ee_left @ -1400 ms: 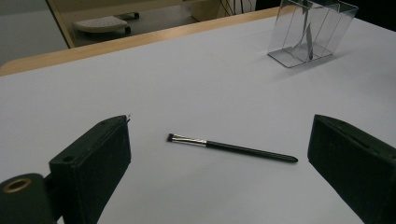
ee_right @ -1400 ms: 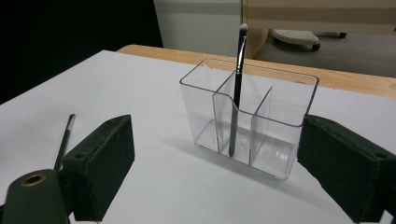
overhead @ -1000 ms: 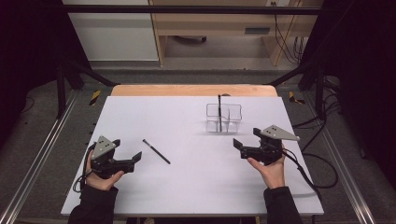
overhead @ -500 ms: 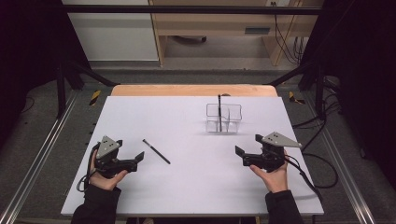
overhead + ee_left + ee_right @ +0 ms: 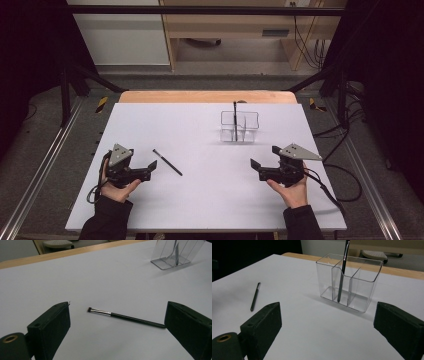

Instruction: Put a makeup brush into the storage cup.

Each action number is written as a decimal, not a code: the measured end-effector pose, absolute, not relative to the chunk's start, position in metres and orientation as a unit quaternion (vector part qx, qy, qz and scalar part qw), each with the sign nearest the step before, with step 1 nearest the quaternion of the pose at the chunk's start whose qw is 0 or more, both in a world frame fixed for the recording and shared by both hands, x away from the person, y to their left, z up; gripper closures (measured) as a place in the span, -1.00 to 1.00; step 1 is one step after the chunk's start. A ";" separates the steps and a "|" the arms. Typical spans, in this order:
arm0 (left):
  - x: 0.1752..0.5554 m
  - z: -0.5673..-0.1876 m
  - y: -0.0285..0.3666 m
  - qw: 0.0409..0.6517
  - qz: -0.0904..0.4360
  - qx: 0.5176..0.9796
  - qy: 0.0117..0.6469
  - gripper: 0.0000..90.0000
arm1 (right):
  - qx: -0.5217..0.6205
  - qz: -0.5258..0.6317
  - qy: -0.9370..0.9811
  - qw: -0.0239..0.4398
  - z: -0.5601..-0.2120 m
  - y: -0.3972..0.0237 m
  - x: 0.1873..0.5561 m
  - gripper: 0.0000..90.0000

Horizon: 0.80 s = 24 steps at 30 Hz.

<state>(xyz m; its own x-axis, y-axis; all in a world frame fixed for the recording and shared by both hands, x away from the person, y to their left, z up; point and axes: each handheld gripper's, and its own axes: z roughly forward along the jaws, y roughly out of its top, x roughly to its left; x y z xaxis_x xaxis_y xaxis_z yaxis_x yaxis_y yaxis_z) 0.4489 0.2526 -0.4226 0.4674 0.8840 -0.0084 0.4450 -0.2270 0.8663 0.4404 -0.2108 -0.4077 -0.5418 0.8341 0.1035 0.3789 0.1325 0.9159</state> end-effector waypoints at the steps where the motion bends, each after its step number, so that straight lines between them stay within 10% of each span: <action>1: 0.450 -0.423 0.251 0.428 0.254 0.743 0.447 -0.87 | 0.423 0.506 0.718 0.224 -0.407 -0.211 0.440 -0.81; 24: 0.472 -0.435 0.220 0.389 0.245 0.760 0.459 -0.85 | 0.423 0.513 0.715 0.215 -0.405 -0.209 0.439 -0.81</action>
